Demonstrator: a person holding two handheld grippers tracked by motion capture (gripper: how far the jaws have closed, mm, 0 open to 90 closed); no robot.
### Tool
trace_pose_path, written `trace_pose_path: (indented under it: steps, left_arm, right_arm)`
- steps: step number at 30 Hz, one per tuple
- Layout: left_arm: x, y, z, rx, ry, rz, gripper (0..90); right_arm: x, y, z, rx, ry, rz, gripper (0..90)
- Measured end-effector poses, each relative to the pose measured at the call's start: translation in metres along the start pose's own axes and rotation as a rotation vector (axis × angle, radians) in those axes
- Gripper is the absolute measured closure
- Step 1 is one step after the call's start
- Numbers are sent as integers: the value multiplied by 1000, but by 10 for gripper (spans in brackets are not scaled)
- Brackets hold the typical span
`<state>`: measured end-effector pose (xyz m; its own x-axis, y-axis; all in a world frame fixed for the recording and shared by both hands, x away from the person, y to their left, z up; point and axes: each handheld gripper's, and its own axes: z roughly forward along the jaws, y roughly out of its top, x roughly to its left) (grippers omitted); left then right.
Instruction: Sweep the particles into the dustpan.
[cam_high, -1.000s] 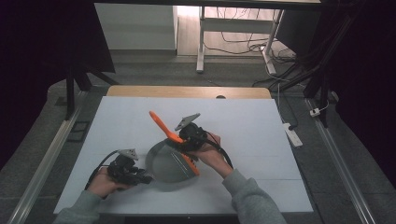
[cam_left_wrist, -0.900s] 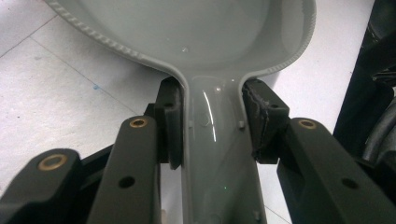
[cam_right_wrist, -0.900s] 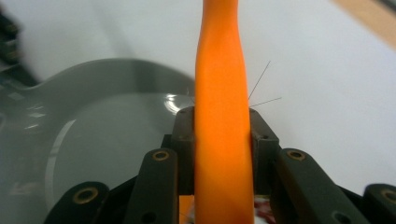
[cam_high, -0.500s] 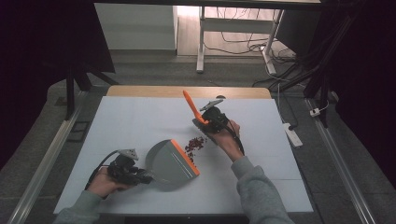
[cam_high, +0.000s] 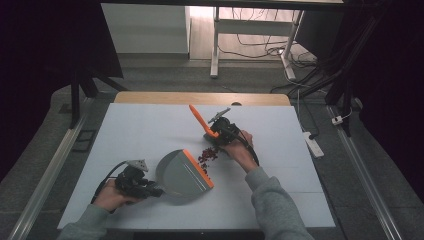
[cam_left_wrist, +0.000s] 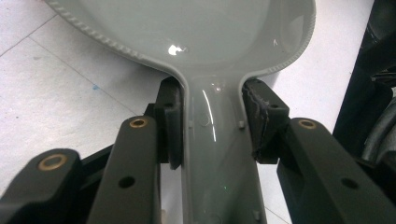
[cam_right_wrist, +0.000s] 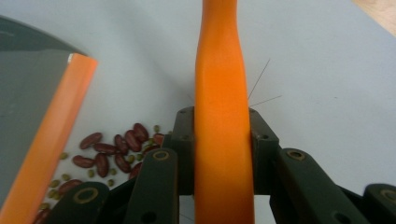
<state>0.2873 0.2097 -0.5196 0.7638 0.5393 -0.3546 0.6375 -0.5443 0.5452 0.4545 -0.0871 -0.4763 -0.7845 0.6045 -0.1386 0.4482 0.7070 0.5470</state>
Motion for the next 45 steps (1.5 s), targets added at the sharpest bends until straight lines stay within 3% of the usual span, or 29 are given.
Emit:
trace_pose_path:
  steps: [10, 13, 15, 23, 36, 45]
  left_arm:
    - [0, 0, 0, 0, 1, -1, 619]
    - [0, 0, 0, -1, 0, -3, 619]
    - [0, 0, 0, 1, 1, -2, 619]
    - [-1, 0, 0, -1, 1, -5, 618]
    - [-1, 0, 0, -1, 2, -4, 619]
    - [-1, 0, 0, 0, 2, -4, 618]
  right_arm:
    - [20, 1, -2, -10, 70, -20, 705]
    - [24, 1, -2, -22, 96, -4, 706]
    - [28, 1, -3, -21, 88, -23, 705]
    - [44, 3, -4, -39, 130, -39, 706]
    - [60, 5, -5, -54, 169, -56, 705]
    - [76, 7, -6, -91, 199, -79, 705]
